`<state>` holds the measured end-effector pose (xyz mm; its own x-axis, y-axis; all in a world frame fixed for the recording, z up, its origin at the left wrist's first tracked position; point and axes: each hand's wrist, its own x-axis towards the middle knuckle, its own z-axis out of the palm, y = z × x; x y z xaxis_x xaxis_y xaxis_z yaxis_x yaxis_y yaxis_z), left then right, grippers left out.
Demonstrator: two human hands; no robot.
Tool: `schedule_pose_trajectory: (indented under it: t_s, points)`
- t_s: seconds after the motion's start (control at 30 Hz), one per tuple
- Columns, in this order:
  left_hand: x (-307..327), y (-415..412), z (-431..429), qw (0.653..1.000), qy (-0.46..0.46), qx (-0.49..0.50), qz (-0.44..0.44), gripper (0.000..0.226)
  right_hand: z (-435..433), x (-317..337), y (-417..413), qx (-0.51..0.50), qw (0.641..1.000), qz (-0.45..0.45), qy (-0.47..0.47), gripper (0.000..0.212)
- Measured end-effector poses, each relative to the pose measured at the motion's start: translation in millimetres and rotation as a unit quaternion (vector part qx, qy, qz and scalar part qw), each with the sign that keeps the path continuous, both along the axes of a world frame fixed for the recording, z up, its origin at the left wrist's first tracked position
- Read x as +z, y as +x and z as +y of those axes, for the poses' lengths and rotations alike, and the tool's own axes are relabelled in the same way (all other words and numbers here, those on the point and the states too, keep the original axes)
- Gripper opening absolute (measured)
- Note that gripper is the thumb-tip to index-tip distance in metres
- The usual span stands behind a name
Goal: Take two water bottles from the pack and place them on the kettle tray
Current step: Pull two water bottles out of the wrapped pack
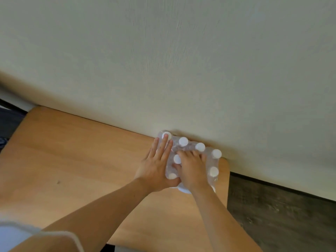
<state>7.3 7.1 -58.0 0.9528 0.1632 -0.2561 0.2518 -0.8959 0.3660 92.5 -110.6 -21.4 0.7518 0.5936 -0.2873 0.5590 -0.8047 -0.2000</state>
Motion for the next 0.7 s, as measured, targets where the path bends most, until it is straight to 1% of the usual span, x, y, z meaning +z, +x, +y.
schedule_pose_trajectory:
  t_s: [0.17, 0.23, 0.3, 0.43, 0.47, 0.53, 0.63, 0.7]
  points:
    - [-4.9, -1.1, 0.1, 1.0, -0.012, -0.002, -0.011, 0.125, -1.7, -1.5, -4.0, -0.001, 0.999, -0.024, 0.025, 0.039]
    - [-4.8, -1.2, 0.1, 1.0, -0.018, 0.005, -0.016, 0.125, -1.9, 4.9, -5.1, 0.001, 0.999, -0.027, 0.044, 0.033]
    - [-4.5, -1.5, 0.3, 0.999, -0.028, 0.01, -0.019, 0.125, -5.3, 14.2, -6.3, -0.006, 0.996, -0.017, 0.084, 0.024]
    - [0.4, -2.1, 2.5, 0.998, -0.053, 0.022, -0.011, 0.124, -16.7, 46.9, -6.6, -0.031, 0.98, 0.059, 0.189, 0.021]
    - [2.2, -2.4, 3.3, 0.998, -0.06, 0.023, -0.007, 0.124, -19.5, 57.3, -7.1, -0.031, 0.977, 0.059, 0.204, 0.022]
    - [6.0, -2.7, 4.7, 0.997, -0.077, 0.026, 0.001, 0.124, -24.5, 78.1, -6.2, -0.029, 0.972, 0.026, 0.23, 0.02]
    - [16.0, -3.8, 5.3, 0.993, -0.108, 0.034, 0.012, 0.127, -30.9, 110.6, -1.1, -0.065, 0.958, 0.044, 0.276, 0.017]
    - [27.9, -3.8, 3.9, 0.988, -0.145, 0.054, -0.013, 0.128, -33.6, 131.2, 4.7, -0.083, 0.949, 0.023, 0.302, 0.022]
